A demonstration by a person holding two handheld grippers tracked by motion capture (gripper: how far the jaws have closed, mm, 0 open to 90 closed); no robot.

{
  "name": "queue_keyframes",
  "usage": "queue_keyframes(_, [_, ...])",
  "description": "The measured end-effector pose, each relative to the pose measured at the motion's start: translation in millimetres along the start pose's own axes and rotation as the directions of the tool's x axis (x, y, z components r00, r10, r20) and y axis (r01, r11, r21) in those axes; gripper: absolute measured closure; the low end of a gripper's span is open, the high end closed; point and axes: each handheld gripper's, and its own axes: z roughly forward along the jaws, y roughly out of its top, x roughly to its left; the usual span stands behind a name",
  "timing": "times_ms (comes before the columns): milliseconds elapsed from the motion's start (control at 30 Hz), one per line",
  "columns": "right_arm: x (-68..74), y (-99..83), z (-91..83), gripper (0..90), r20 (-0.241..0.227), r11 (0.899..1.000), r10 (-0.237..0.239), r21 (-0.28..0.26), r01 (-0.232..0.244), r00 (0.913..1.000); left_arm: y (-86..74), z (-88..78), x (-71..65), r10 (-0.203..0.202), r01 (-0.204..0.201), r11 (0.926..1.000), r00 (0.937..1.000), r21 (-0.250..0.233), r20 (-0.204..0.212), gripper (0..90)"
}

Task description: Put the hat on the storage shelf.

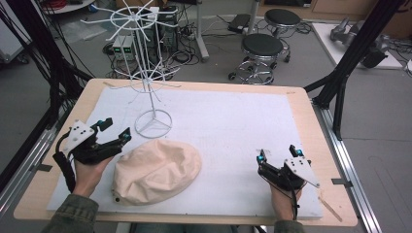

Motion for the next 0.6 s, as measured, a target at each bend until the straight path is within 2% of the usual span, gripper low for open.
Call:
queue_keyframes(167, [-0.1,-0.2,1.9,3.2,-0.009,1.0,0.012,0.006,-0.012,0.9999,-0.3,8.1,-7.0,0.031,-0.032,0.9985,0.999,0.043,0.033,27.8])
queue_keyframes(300, [-1.2,-0.2,2.7,3.2,-0.01,1.0,0.005,0.004,-0.005,0.9999,2.2,22.8,-15.0,0.043,-0.051,0.9945,0.9953,0.092,0.087,28.4])
queue_keyframes(400, [-0.6,0.1,2.2,3.2,-0.013,1.0,0.004,0.004,-0.004,0.9999,2.7,36.1,-21.8,0.082,-0.103,0.9823,0.9874,0.156,0.135,29.2])
queue_keyframes(533, [-1.6,0.4,1.6,3.2,-0.014,1.0,0.011,-0.001,-0.011,0.9998,2.6,49.1,-28.4,0.111,-0.147,0.9693,0.977,0.197,0.182,29.3])
queue_keyframes(600, [-2.0,0.4,1.1,3.2,-0.015,1.0,0.016,-0.001,-0.016,0.9998,2.9,55.1,-29.7,0.108,-0.151,0.9641,0.9746,0.219,0.196,29.3])
